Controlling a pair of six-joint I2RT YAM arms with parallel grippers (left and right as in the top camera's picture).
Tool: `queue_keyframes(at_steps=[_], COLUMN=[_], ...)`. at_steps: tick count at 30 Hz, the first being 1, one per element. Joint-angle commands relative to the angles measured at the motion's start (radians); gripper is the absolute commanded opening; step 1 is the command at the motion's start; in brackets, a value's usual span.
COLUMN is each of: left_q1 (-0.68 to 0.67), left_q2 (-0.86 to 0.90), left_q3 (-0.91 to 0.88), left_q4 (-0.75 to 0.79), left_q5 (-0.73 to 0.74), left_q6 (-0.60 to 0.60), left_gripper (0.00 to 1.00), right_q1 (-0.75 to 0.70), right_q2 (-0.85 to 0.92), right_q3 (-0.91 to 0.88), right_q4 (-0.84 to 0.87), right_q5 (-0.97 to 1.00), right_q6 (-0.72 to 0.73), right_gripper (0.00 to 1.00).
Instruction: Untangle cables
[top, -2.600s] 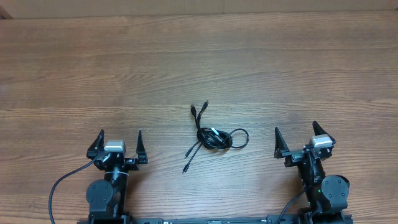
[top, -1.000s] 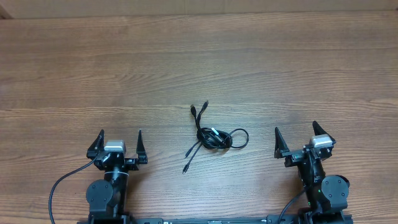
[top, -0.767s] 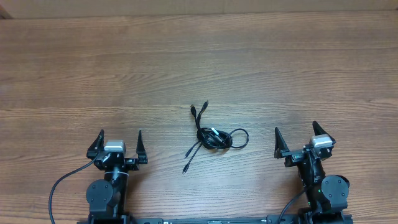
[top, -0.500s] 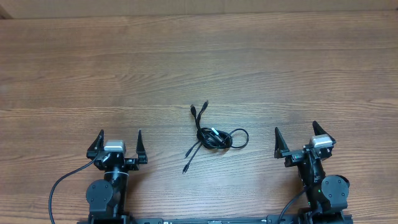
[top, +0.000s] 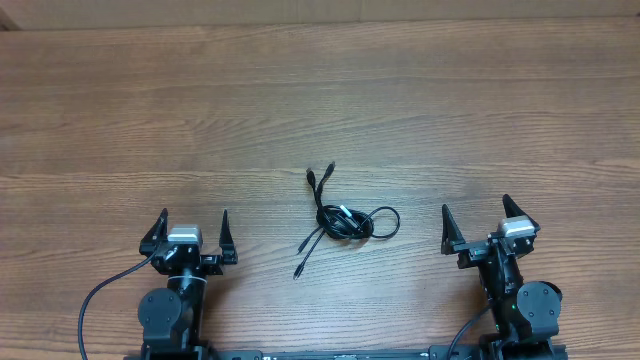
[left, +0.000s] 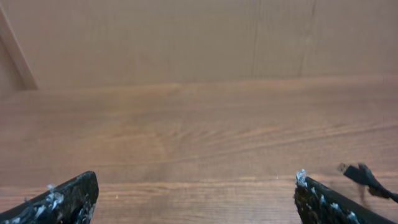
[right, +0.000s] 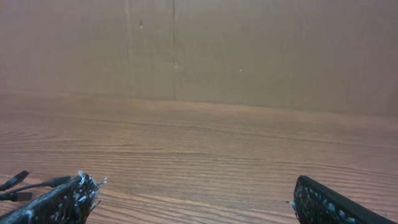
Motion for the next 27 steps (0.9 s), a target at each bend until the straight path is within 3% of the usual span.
queue_keyframes(at_steps=[1,12,20,27], left_q1=[0.004,0.004,0.004,0.004], left_q2=[-0.010,0.085,0.415,0.720], left_q3=[0.063,0.298,0.565,0.865], left_q4=[-0.058,-0.285,-0.376,-0.612], left_q5=[0.010,0.002,0.071,0.093], left_q6=[0.008,-0.015,-0.068,-0.069], left_gripper=[1.00,1.00,1.00,1.00], right_q1=[-0.003,-0.003,-0.003,-0.003], right_q2=[-0.012,-0.012,-0.012,-0.012], right_q3=[-0.010,-0.010,-0.010,-0.010], right_q4=[0.006,0.006,0.006,0.006], right_q5=[0.009,0.010,0.009,0.009], right_q6=[0.003,0.003,0.003,0.003], right_gripper=[1.00,1.00,1.00,1.00])
